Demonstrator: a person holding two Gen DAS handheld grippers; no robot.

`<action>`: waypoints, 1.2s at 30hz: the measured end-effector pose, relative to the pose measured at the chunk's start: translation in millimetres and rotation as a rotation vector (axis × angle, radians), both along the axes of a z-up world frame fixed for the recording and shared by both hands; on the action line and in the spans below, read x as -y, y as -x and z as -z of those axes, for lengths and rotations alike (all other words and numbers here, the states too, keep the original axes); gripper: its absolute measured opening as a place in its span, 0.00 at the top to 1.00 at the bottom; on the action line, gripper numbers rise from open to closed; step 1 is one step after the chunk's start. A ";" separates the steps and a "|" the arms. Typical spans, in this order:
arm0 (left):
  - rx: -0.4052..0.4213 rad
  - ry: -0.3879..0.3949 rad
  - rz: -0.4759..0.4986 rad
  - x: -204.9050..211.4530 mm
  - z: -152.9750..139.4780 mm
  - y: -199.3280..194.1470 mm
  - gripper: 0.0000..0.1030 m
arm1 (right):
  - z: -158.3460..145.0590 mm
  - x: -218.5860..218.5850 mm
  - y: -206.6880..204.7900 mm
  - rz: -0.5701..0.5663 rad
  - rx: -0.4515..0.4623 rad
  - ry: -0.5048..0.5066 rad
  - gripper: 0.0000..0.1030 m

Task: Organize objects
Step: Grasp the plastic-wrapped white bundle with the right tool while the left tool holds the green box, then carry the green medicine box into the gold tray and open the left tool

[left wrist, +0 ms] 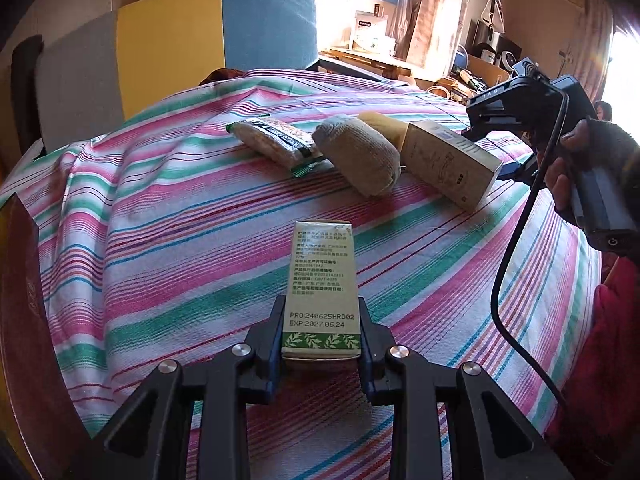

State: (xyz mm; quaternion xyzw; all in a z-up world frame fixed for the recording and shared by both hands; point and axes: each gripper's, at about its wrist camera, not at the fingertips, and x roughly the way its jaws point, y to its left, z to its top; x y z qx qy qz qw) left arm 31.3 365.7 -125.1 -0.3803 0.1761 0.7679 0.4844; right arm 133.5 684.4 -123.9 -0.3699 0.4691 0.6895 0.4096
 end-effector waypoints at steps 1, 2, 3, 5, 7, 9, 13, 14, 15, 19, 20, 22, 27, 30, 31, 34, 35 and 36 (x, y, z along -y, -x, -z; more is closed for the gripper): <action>-0.003 0.000 0.000 -0.1 0.1 -0.5 0.71 | 1.6 -1.2 -1.3 0.002 -0.004 0.006 0.66; -0.005 -0.001 -0.001 0.0 0.2 -0.8 0.71 | 2.0 -1.8 -2.5 0.002 -0.011 0.006 0.66; -0.006 -0.002 -0.001 0.1 0.2 -0.8 0.71 | 1.7 -1.6 -3.5 0.003 -0.013 0.004 0.66; -0.007 -0.003 -0.001 0.1 0.2 -0.9 0.71 | 1.8 -0.2 -3.1 -0.002 -0.004 -0.002 0.66; -0.009 -0.003 0.000 0.3 0.0 -1.1 0.71 | 2.1 1.2 -1.5 -0.011 0.011 -0.009 0.66; -0.012 -0.003 -0.001 0.3 -0.2 -1.5 0.71 | 2.7 1.8 -1.5 -0.013 0.014 -0.009 0.66; -0.015 -0.001 0.000 0.3 -0.4 -1.8 0.71 | 4.0 3.5 -0.1 -0.027 0.030 -0.016 0.66; -0.017 0.000 0.000 0.3 -0.5 -2.0 0.71 | 4.5 4.4 1.2 -0.034 0.040 -0.021 0.66; -0.018 0.002 0.001 0.5 -0.7 -2.1 0.71 | 4.3 6.1 1.7 -0.036 0.046 -0.030 0.66; -0.014 0.007 0.000 0.3 -1.1 -1.3 0.71 | 5.8 8.1 0.6 -0.032 0.046 -0.041 0.66; -0.015 0.011 0.000 -0.1 -1.4 -1.6 0.71 | 6.0 8.7 0.4 -0.034 0.047 -0.043 0.66; -0.013 0.021 -0.009 0.1 -3.2 -2.4 0.71 | 6.0 10.6 1.5 -0.043 0.058 -0.053 0.66; 0.006 0.050 -0.043 5.6 -10.0 -1.8 0.71 | 4.4 16.5 7.2 -0.076 0.104 -0.088 0.66; 0.000 0.042 -0.064 14.4 -22.3 -3.2 0.71 | 3.6 19.3 8.3 -0.087 0.119 -0.099 0.66; -0.010 0.037 -0.071 17.5 -27.4 -4.0 0.71 | 3.5 20.0 8.1 -0.088 0.120 -0.101 0.66; -0.041 0.019 -0.087 28.5 -44.5 -7.9 0.71 | 3.1 22.7 7.6 -0.092 0.124 -0.107 0.66; -0.051 0.009 -0.093 33.2 -51.1 -9.4 0.71 | 3.2 23.5 7.7 -0.094 0.127 -0.110 0.66; -0.057 0.002 -0.100 37.8 -56.9 -11.2 0.71 | 3.1 24.6 8.0 -0.097 0.132 -0.114 0.66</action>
